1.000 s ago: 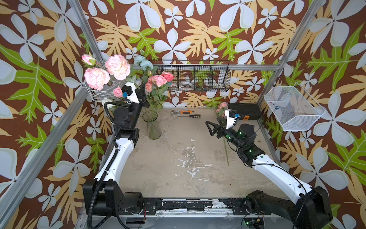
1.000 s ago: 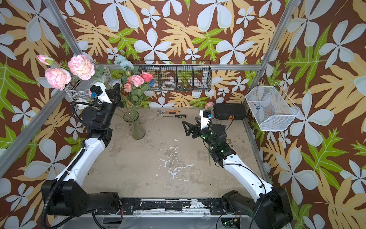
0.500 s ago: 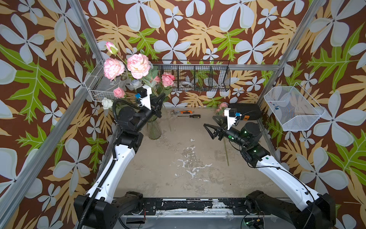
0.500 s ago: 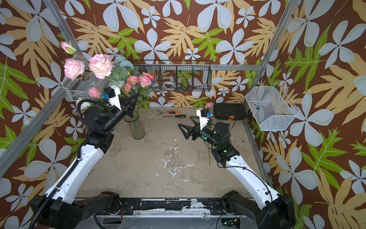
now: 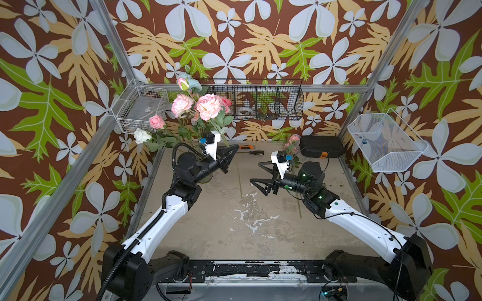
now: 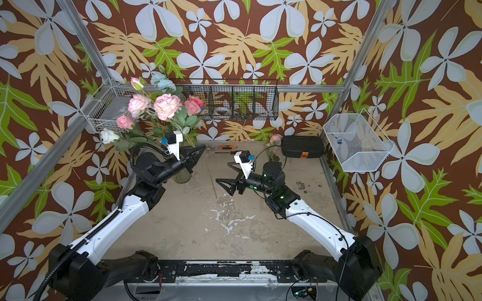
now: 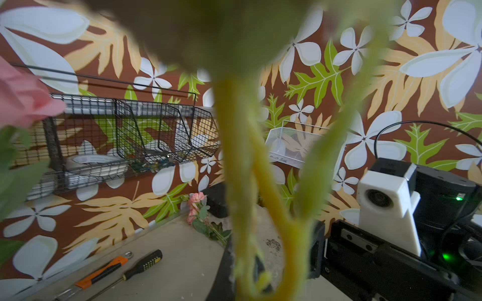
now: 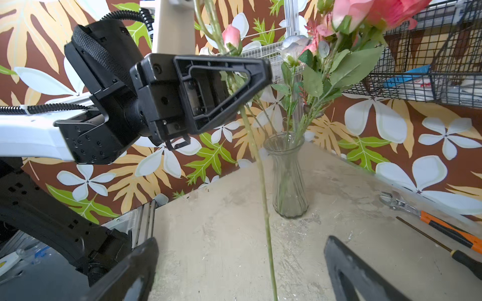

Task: Pick out pink flowers from the vase
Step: Place the flower at the center of the board.

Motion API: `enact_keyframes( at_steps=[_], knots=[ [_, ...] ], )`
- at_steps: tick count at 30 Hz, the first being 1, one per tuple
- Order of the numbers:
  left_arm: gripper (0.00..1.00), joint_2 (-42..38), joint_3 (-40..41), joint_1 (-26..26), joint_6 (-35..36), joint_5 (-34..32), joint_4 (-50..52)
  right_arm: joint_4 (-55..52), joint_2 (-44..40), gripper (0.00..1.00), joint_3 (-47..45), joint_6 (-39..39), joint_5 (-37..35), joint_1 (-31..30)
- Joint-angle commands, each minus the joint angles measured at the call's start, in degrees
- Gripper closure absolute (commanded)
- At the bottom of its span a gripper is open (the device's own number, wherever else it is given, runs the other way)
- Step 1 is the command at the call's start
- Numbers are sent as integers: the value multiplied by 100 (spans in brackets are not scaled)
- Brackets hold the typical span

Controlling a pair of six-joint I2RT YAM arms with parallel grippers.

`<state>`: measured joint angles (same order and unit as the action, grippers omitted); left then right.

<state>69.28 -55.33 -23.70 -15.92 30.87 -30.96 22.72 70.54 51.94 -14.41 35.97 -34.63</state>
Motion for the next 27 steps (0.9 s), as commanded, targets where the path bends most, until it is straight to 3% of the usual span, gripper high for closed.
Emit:
enact_keyframes(
  at_steps=[1, 8, 11, 14, 16, 19, 21, 27],
  knots=[
    [100, 20, 14, -385, -54, 283, -516, 283, 48, 1, 26, 225, 38, -62],
    [100, 243, 27, -803, -336, 437, -813, 242, 298, 4, 215, 408, -129, -251],
    [100, 219, 85, -904, -374, 429, -848, 349, 274, 13, 170, 471, -373, -255],
    [100, 206, 91, -1003, -347, 429, -817, 483, 241, 43, 115, 466, -608, -252],
    [100, 203, 89, -1013, -306, 412, -753, 523, 241, 56, 106, 457, -574, -255],
    [100, 187, 91, -1013, -269, 394, -710, 532, 241, 100, 108, 426, -622, -255],
    [100, 204, 91, -1013, -262, 395, -744, 463, 279, 100, 130, 396, -778, -256],
    [43, 166, 247, -1013, -124, 11, -924, 395, 286, 100, 115, 318, -1106, -251]
  ],
)
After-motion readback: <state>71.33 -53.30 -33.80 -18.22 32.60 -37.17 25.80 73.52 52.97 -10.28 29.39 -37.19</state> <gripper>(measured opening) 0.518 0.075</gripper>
